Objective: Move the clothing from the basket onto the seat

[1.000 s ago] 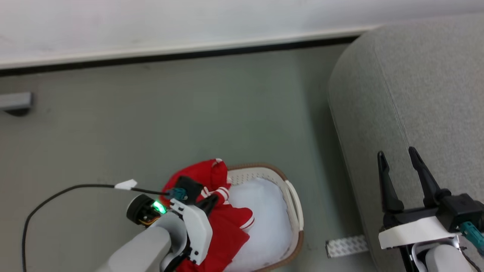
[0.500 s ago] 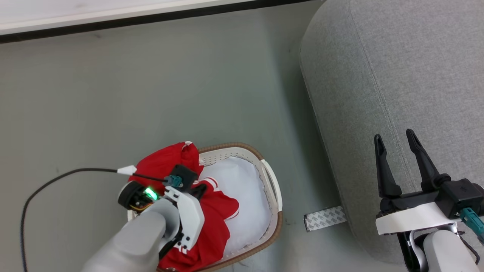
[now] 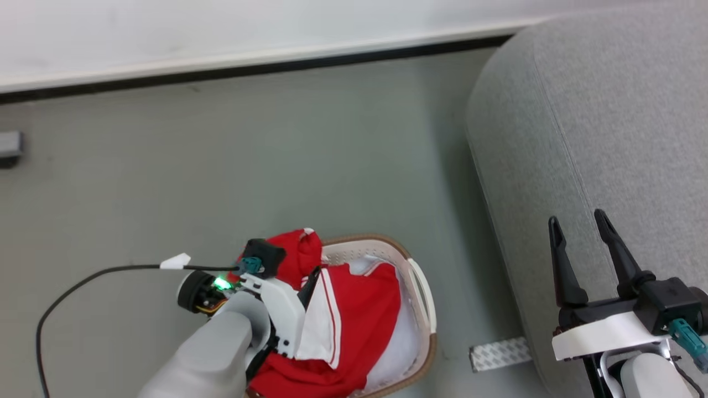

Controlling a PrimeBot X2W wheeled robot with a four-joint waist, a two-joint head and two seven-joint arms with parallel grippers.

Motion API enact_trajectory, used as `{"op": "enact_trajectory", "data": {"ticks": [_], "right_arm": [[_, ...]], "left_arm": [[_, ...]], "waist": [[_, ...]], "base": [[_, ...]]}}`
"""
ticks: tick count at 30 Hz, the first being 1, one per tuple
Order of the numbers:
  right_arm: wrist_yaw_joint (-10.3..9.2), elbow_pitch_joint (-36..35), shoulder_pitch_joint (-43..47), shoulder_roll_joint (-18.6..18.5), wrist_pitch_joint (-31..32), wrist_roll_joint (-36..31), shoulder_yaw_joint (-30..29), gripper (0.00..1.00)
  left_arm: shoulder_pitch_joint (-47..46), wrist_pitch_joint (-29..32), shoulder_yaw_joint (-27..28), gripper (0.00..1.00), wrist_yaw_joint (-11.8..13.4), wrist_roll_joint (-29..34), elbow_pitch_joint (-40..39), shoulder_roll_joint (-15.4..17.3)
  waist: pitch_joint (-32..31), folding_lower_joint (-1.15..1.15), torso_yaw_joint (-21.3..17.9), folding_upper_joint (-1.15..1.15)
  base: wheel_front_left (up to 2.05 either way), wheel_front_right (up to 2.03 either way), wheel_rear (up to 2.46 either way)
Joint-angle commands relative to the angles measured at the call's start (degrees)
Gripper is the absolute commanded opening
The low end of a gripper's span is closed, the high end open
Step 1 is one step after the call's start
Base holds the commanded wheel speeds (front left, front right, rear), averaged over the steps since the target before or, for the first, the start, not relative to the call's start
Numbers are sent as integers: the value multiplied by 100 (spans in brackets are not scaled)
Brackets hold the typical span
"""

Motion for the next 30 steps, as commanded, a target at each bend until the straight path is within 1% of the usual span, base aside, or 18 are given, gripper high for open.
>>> {"op": "enact_trajectory", "data": {"ticks": [1, 2, 4, 6, 9, 13, 15, 19, 30], "right_arm": [[-12, 2, 85, -7, 3, -76, -33, 100], [-12, 0, 121, -7, 3, -115, -66, 100], [-12, -15, 178, -8, 3, -170, -115, 100], [-12, -36, 228, -8, 3, -214, -149, 100], [-12, -28, 329, -8, 3, -311, -195, 100], [-12, -14, 503, -8, 3, -407, -285, 100], [-12, 2, 593, -8, 3, -446, -314, 100], [-12, 26, 758, -8, 3, -487, -372, 100], [-12, 86, 1171, -10, 4, -507, -356, 100]], "left_arm": [[95, -50, 95, 100, 82, -109, -78, 16], [135, -65, 184, 100, 145, -128, -199, 29], [206, -65, 469, 100, 352, -42, -678, 154], [472, -60, 768, 100, 579, 105, -1202, 308], [877, -61, 1263, 100, 846, 385, -1961, 471], [1528, -63, 1906, 100, 1105, 773, -2867, 608], [1853, -64, 2222, 100, 1196, 955, -3279, 623], [2470, -63, 2717, 100, 1246, 1317, -3906, 606], [3882, -64, 4105, 100, 1312, 2052, -5152, 422]], "waist": [[-252, 0, 212, 0], [-336, 0, 269, 0], [-487, 0, 379, 0], [-644, 0, 479, 0], [-898, 0, 629, 0], [-1214, 0, 819, 0], [-1363, 0, 900, 0], [-1608, 0, 1038, 0], [-2043, 0, 1234, 0]], "base": [[0, 0, 0], [0, 0, 0], [0, 0, 0], [0, 0, 0], [0, 0, 0], [0, 0, 0], [0, 0, 0], [0, 0, 0], [0, 0, 0]]}}
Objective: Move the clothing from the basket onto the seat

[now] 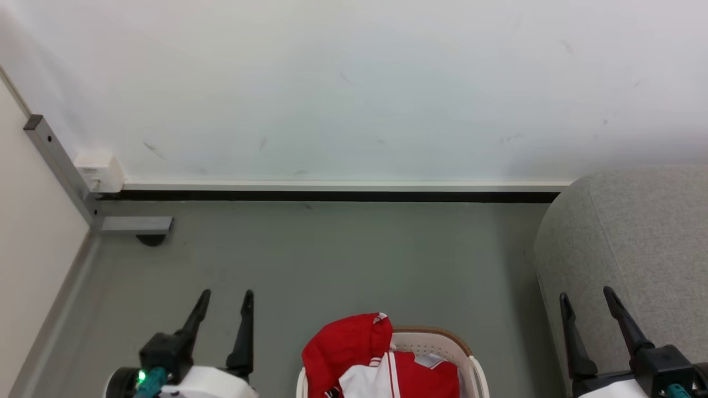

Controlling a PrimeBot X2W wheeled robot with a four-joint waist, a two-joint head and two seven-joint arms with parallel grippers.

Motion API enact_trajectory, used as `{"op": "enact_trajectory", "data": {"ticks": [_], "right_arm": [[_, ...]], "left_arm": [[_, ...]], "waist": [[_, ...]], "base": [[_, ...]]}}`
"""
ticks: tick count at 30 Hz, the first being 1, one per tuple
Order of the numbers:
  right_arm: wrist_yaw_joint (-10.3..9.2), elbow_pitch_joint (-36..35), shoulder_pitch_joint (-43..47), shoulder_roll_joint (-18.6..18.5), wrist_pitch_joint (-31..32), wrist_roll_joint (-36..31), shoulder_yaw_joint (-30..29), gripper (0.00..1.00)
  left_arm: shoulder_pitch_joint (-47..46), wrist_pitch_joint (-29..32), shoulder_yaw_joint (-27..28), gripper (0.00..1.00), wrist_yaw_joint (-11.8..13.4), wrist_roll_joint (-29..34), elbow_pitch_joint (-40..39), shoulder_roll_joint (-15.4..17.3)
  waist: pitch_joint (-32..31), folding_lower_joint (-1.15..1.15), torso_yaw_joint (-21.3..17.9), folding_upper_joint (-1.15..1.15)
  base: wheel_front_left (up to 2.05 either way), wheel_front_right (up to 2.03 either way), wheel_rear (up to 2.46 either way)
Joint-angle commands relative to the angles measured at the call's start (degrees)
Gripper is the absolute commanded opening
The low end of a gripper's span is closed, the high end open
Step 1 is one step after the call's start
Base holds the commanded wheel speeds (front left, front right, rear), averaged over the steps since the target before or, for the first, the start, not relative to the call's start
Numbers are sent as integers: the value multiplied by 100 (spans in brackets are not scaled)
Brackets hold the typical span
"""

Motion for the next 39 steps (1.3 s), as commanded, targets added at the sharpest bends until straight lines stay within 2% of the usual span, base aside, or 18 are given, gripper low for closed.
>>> {"op": "enact_trajectory", "data": {"ticks": [1, 6, 11, 16, 24, 30, 35, 39], "right_arm": [[-12, 22, 128, -13, 4, -1, -8, 100], [-12, 58, 299, -13, 4, -21, -3, 100], [-12, 118, 426, -14, 4, 51, -3, 100], [-12, 148, 462, -12, 4, 77, -25, 100], [-12, 139, 310, -13, 4, 79, -34, 100], [-12, 44, 172, -13, 4, 7, -133, 100], [-12, -39, 36, -13, 5, -4, -181, 100], [-12, -184, -231, -12, 5, 32, -162, 100]], "left_arm": [[231, -3, 201, 100, 14, 158, -147, -24], [823, -3, 843, 100, -18, 452, -498, -153], [1326, -3, 1298, 100, -237, 611, -724, -356], [1504, -3, 1509, 100, -520, 783, -760, -482], [1382, -3, 1679, 100, -808, 995, -656, -624], [1180, -3, 1580, 100, -1028, 1203, -530, -689], [861, -3, 1224, 100, -1211, 1367, -332, -710], [251, 83, 700, 100, -1373, 1661, 19, -699]], "waist": [[-76, 1, 42, 0], [-193, 1, 63, 0], [-276, 1, 73, 0], [-278, 1, 79, 0], [-151, 1, -82, 0], [85, 1, -353, 0], [354, 1, -564, 0], [825, 1, -762, 0]], "base": [[0, 0, 0], [0, 0, 0], [0, 0, 0], [0, 0, 0], [0, 0, 0], [0, 0, 0], [0, 0, 0], [0, 0, 0]]}}
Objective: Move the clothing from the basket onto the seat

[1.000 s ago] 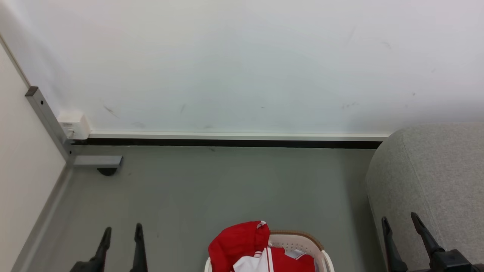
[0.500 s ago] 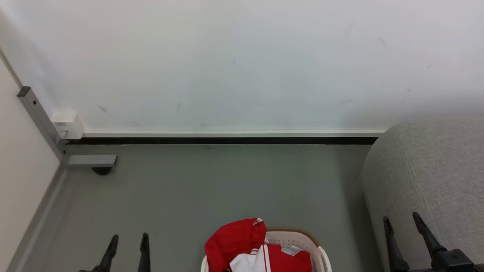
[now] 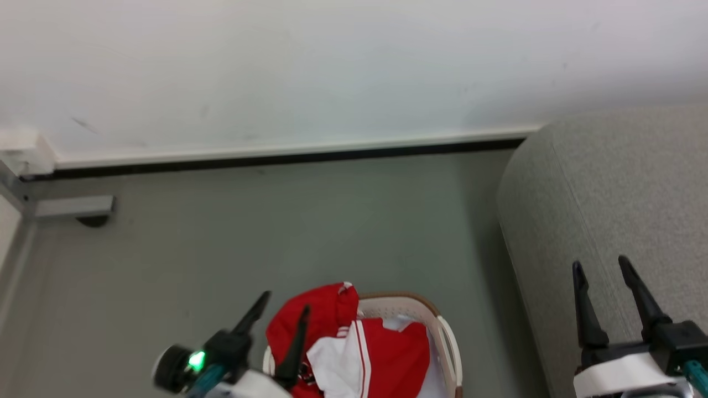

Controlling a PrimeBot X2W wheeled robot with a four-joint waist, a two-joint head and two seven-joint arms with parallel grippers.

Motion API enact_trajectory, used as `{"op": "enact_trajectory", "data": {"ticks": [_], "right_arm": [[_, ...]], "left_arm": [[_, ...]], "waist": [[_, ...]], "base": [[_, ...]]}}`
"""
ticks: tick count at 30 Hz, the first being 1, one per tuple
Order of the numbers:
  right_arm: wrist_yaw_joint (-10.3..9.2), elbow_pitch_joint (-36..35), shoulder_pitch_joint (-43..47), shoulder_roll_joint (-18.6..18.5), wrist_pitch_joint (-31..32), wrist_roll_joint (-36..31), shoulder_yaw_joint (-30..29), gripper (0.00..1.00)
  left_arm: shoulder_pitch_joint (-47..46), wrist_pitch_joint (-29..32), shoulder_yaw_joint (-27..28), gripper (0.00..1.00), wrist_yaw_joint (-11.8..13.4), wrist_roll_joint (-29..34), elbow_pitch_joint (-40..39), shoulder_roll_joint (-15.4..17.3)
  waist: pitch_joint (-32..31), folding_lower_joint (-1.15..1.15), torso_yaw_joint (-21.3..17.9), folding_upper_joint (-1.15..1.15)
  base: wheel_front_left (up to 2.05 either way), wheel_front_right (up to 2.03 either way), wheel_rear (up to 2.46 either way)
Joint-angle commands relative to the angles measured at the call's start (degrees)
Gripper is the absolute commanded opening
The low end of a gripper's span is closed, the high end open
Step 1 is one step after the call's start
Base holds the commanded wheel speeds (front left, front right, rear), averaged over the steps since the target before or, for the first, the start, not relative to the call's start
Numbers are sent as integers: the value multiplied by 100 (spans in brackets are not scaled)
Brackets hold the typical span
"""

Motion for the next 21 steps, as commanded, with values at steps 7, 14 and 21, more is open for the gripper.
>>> {"op": "enact_trajectory", "data": {"ticks": [7, 14, 21], "right_arm": [[-12, -235, -624, -9, 5, 168, 77, 100], [-12, -423, -1220, -10, 5, 381, 312, 100], [-12, -673, -1751, -5, 5, 615, 445, 100]], "left_arm": [[-1168, 855, -1111, 100, -179, 401, 859, 6], [-2125, 1717, -1903, 100, -192, 218, 1880, -31], [-2915, 2197, -2154, 100, -110, 419, 2625, -63]], "waist": [[1178, -1, -468, 0], [2095, -1, -796, 0], [3081, -1, -1060, 0]], "base": [[0, 0, 0], [0, 0, 0], [0, 0, 0]]}}
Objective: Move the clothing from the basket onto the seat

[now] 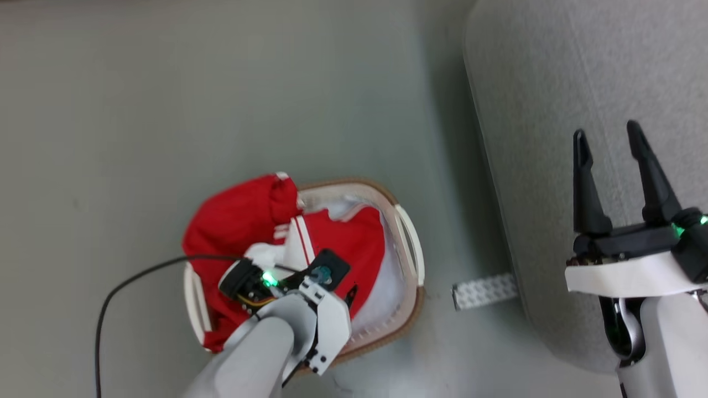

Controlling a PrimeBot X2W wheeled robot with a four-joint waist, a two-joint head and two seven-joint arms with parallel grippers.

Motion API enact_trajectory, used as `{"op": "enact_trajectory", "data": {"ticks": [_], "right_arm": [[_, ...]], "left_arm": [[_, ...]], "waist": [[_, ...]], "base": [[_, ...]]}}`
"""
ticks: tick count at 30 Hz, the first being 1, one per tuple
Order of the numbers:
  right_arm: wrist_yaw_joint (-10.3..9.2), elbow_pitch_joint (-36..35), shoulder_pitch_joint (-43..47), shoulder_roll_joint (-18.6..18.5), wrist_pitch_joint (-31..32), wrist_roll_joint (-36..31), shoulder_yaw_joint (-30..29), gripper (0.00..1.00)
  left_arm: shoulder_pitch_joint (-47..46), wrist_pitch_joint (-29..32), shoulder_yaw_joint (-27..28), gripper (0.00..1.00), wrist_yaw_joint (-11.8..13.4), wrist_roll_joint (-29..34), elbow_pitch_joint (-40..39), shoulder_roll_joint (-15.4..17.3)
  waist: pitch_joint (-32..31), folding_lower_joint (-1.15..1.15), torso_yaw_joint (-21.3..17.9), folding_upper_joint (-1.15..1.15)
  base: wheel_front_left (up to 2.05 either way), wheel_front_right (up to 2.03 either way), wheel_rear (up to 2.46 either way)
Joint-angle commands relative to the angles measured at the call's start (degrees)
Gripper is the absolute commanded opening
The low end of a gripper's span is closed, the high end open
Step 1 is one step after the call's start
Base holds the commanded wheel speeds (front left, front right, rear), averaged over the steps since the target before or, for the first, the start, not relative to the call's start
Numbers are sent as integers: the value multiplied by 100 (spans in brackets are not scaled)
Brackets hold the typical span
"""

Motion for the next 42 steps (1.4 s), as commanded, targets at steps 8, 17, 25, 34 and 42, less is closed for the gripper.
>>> {"op": "enact_trajectory", "data": {"ticks": [8, 17, 25, 34, 42], "right_arm": [[-12, -257, -433, 0, 6, 271, 94, 100], [-12, -477, -740, 1, 6, 411, 33, 100], [-12, -466, -805, 0, 5, 559, 94, 100], [-12, -438, -872, 0, 6, 487, 19, 100], [-12, -240, -623, -3, 5, 126, -83, 100]], "left_arm": [[-769, 210, -139, 100, 330, 270, 708, 47], [-1461, 230, -136, 100, 518, 273, 1211, 30], [-1758, 174, -274, 100, 467, 141, 1501, -11], [-1927, 6, -528, 0, 272, 15, 1798, -19], [-1680, -514, -720, 0, 113, -662, 1308, -26]], "waist": [[1370, -2, -359, 0], [2109, -2, -366, 0], [2468, -2, -474, 0], [2568, -2, -446, 0], [1848, -2, 4, 0]], "base": [[0, 0, 0], [0, 0, 0], [0, 0, 0], [0, 0, 0], [0, 0, 0]]}}
